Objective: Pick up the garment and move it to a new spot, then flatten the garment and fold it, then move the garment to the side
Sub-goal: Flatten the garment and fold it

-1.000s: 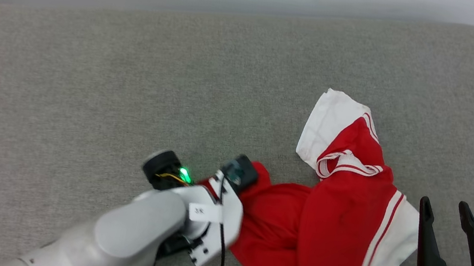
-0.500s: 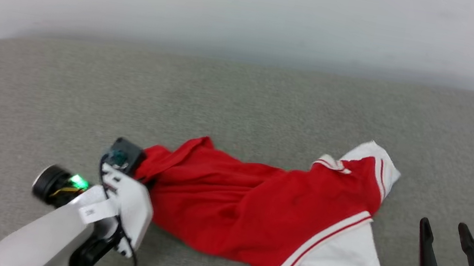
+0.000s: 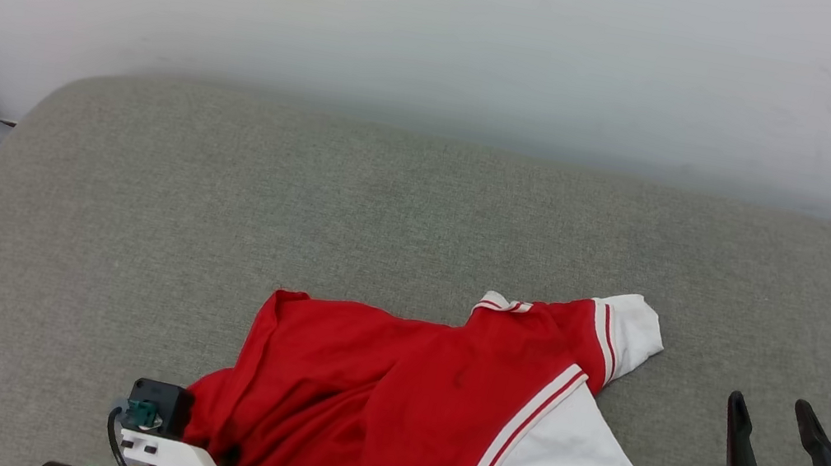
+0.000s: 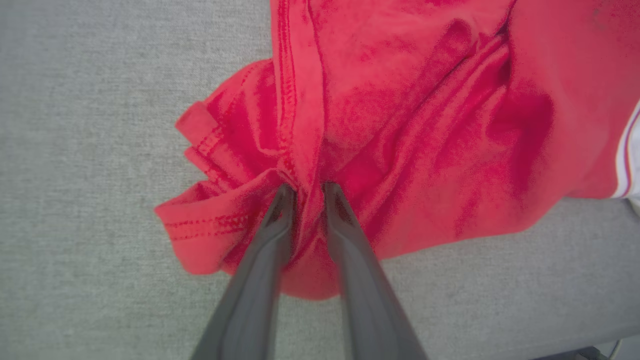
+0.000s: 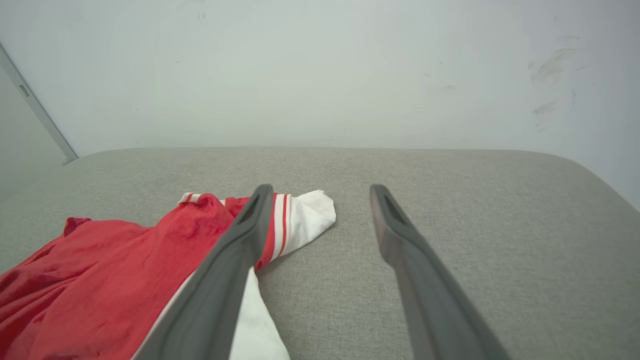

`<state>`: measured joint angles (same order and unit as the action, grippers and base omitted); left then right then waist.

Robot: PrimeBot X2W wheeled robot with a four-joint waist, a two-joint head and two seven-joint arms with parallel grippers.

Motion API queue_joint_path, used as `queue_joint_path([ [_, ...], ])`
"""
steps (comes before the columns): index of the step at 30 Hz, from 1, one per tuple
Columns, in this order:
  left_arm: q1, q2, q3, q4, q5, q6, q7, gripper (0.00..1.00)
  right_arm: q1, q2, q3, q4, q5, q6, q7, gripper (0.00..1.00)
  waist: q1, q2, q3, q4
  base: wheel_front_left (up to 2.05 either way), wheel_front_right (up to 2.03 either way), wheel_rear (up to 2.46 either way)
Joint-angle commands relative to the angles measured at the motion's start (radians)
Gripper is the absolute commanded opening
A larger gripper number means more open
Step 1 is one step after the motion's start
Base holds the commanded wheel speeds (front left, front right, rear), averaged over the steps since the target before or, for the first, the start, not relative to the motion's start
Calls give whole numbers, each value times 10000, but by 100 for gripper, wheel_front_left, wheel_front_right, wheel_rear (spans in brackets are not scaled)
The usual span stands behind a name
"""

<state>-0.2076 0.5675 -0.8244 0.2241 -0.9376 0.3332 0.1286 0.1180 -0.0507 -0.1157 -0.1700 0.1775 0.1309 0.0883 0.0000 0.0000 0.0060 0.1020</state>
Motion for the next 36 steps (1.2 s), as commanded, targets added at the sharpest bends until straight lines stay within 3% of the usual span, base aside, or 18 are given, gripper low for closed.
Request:
queue_joint_path([
  [1,-22,-30,29,-93,224,23,-365,100,-77,8,5,-57,-62,-3,13,100,0,0,-68,20,0,0,0],
  [11,-440,-324,239,-1117,1408,328,-2550,100,110,8,-81,-163,-144,-5,137,100,0,0,-283,-7,0,0,0],
  [16,-816,-462,225,-1649,1891,392,-3097,100,-69,8,3,-285,-318,-3,140,100,0,0,-261,-102,0,0,0],
  [20,-1459,-754,-124,-2005,2302,131,-3049,100,-258,8,15,-384,-340,-3,224,100,0,0,-153,-171,0,0,0],
  [26,-2861,-1470,-1127,-2009,2827,-839,-2231,100,-546,8,-105,-622,-502,-3,358,100,0,0,443,-300,0,0,0],
  [36,-4568,-2420,-3384,-944,2931,-3287,473,100,-971,6,9,-535,-448,-5,296,100,0,0,1477,-845,0,0,0],
])
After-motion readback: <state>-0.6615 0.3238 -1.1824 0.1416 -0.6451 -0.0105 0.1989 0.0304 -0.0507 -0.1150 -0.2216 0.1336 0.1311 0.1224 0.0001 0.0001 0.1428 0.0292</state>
